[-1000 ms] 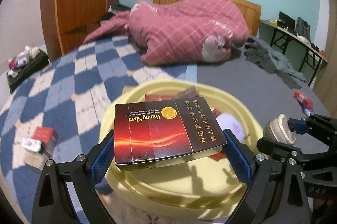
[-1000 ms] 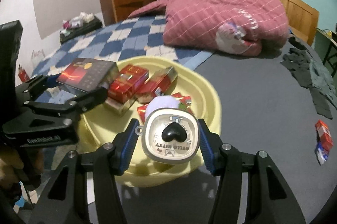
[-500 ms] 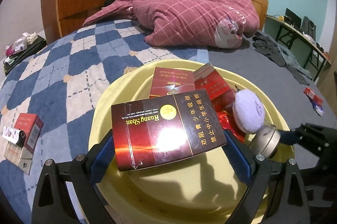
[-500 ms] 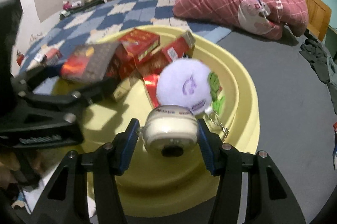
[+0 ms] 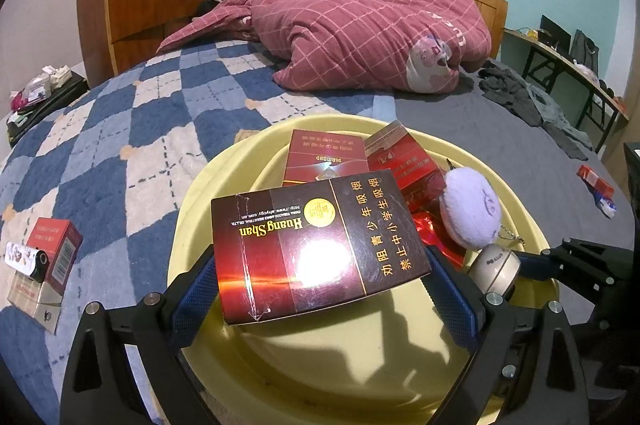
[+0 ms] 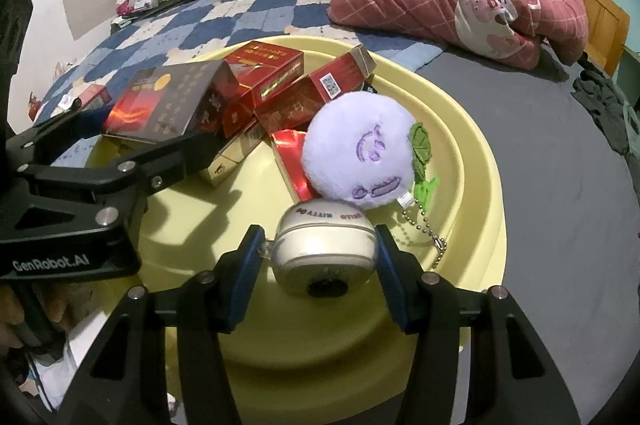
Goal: Organize objects
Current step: 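Lower the Huangshan pack and the tin into the basin with both tools, then open both tools and move them back over the red pack and blue packet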
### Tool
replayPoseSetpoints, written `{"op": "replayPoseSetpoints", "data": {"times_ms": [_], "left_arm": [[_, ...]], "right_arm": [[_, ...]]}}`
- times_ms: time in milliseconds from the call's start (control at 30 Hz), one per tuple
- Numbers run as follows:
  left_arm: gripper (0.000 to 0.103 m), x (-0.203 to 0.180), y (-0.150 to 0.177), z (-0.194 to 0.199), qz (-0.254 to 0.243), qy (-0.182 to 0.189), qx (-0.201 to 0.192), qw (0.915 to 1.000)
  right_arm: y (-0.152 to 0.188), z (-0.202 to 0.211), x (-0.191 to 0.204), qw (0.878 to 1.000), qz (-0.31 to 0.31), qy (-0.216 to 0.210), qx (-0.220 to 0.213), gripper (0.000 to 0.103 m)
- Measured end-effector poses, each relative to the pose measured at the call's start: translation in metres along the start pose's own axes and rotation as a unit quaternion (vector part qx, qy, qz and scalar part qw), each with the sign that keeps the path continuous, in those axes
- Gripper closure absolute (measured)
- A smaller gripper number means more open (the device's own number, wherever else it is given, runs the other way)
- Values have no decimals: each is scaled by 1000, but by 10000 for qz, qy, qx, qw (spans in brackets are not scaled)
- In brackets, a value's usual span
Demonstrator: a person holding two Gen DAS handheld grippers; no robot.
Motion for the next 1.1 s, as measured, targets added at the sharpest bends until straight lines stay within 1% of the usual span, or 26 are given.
{"op": "replayPoseSetpoints", "data": {"times_ms": [200, 300, 400, 467, 500, 533, 567, 667, 733, 867, 967, 1100], "left_arm": [[6, 0, -1, -1, 18, 22, -12, 10000], [4, -1, -1, 2, 25, 55, -48, 10000], [0, -1, -1, 5, 44, 47, -88, 9999], [0, 0, -1, 8, 64, 20, -164, 9998], [0, 0, -1, 10, 70, 16, -200, 9998], [0, 1, -1, 12, 72, 6, -251, 9997], [0, 0, -1, 14, 71, -8, -296, 9995], [0, -1, 0, 22, 102, 5, -371, 9993], [0, -4, -1, 27, 135, 45, -417, 9990], [0, -12, -5, 42, 76, -13, -528, 9986], [0, -18, -6, 51, 60, -39, -524, 9986], [0, -27, -7, 68, 127, 61, -584, 9982]], "right_arm": [[0, -1, 3, 9999, 103, 75, -8, 47], [1, -2, 6, 9997, 190, 149, -10, 44], [1, -1, 9, 9996, 242, 151, -23, 33], [0, 2, 9, 9996, 222, 176, -68, 20], [0, 4, 9, 9996, 206, 164, -96, 16], [-1, 6, 9, 9996, 191, 171, -122, 8], [-1, 10, 8, 9995, 174, 208, -171, 3], [-2, 20, 4, 9993, 81, 216, -293, 0], [-3, 29, 1, 9990, 17, 231, -371, 0], [-1, 48, -8, 9985, -83, 312, -446, 0], [4, 63, -15, 9981, -124, 374, -471, 0], [12, 86, -31, 9968, -264, 512, -558, 0]]}}
Point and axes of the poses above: each gripper's, at about its wrist camera, not at the fingertips, and z roughly against the way its jaws point, x to its left, y to its underside, the point moved 1 cm from there along -z, roughly the way its jaws point, and after that the axes turned 10 degrees about y, right-handed, at the moved point
